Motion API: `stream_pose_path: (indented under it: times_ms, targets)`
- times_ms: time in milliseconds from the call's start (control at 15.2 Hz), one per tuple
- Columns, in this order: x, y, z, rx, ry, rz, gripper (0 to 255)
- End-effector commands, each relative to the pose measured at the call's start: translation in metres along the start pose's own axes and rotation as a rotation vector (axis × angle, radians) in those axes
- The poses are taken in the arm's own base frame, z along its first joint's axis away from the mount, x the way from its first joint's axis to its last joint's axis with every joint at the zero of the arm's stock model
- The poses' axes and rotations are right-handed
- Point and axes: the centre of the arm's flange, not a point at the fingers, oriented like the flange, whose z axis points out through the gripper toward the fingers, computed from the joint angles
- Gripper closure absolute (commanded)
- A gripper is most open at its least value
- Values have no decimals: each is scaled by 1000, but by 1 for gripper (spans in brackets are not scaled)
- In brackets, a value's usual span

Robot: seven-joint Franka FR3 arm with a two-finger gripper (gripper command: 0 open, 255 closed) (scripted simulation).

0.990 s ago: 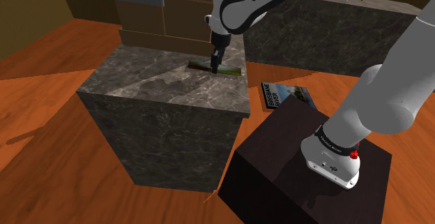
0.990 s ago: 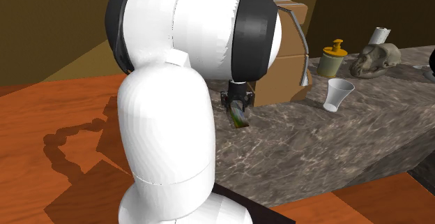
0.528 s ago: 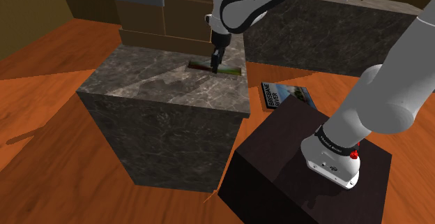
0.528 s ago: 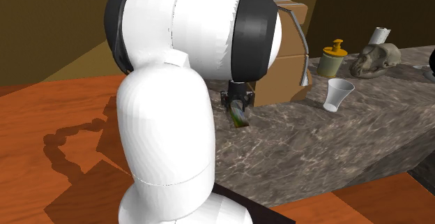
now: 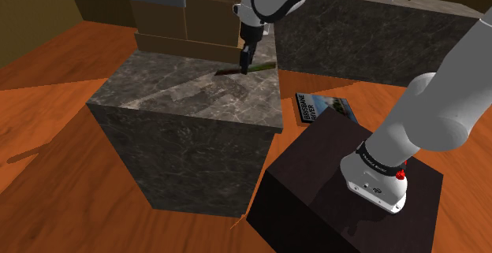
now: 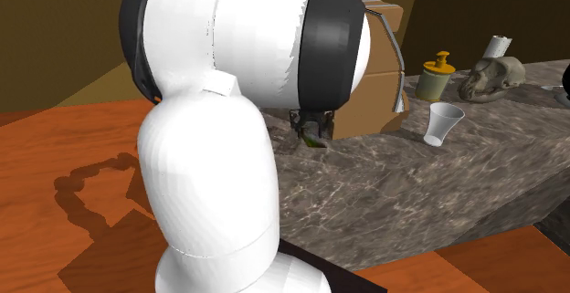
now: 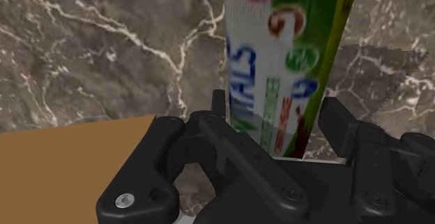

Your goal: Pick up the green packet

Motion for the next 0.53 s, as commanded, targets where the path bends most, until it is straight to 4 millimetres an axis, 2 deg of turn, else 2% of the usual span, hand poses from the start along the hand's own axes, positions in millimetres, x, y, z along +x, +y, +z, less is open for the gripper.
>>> stream_pose_path:
  times_ms: [0,330,462]
  targets:
    - [-1,-1,-11,0,0,0,255]
    - [-1,-1,-38,0,0,0,255]
    - [-1,-1,-39,0,0,0,255]
